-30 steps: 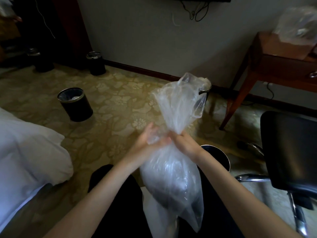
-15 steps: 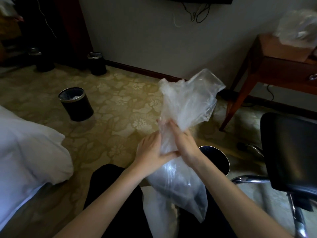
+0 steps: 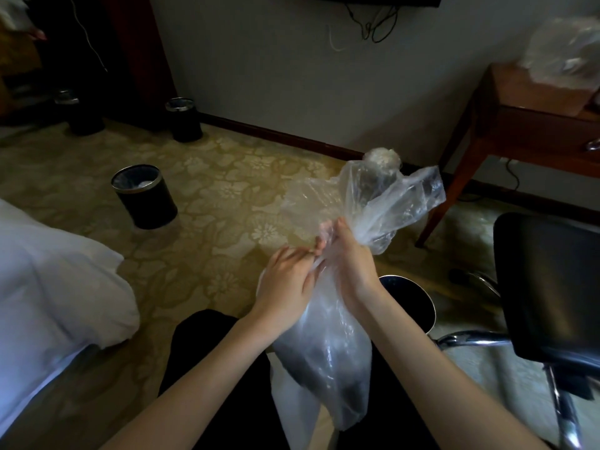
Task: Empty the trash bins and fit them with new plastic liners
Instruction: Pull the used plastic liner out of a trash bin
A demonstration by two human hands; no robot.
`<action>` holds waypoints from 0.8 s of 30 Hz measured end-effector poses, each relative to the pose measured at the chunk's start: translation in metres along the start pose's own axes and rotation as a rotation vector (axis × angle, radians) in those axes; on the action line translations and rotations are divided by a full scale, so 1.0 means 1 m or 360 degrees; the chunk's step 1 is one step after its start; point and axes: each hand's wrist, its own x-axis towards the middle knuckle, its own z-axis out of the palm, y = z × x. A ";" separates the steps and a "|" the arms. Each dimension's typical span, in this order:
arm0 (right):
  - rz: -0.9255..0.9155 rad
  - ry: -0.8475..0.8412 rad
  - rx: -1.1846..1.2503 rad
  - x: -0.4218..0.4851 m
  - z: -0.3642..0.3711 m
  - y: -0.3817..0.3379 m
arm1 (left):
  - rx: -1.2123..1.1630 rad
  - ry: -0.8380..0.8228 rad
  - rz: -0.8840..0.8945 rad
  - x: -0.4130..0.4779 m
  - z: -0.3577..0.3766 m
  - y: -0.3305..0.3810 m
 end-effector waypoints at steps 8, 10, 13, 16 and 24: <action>0.0249 0.0278 0.0299 0.002 0.002 -0.006 | -0.0381 -0.0389 -0.0303 -0.008 -0.007 0.014; 0.0224 0.0274 0.0277 0.005 0.000 -0.008 | -0.0340 -0.0486 -0.0330 -0.007 -0.013 0.014; 0.0177 0.0270 0.0183 0.007 -0.002 -0.006 | -0.0195 -0.0575 -0.0273 -0.002 -0.017 0.014; 0.0109 0.0178 -0.0004 0.004 -0.002 -0.005 | -0.0102 -0.0474 -0.0211 0.000 -0.016 0.013; 0.0127 -0.0513 0.0104 -0.013 0.004 -0.030 | -0.0045 -0.0058 -0.0110 0.008 -0.011 0.001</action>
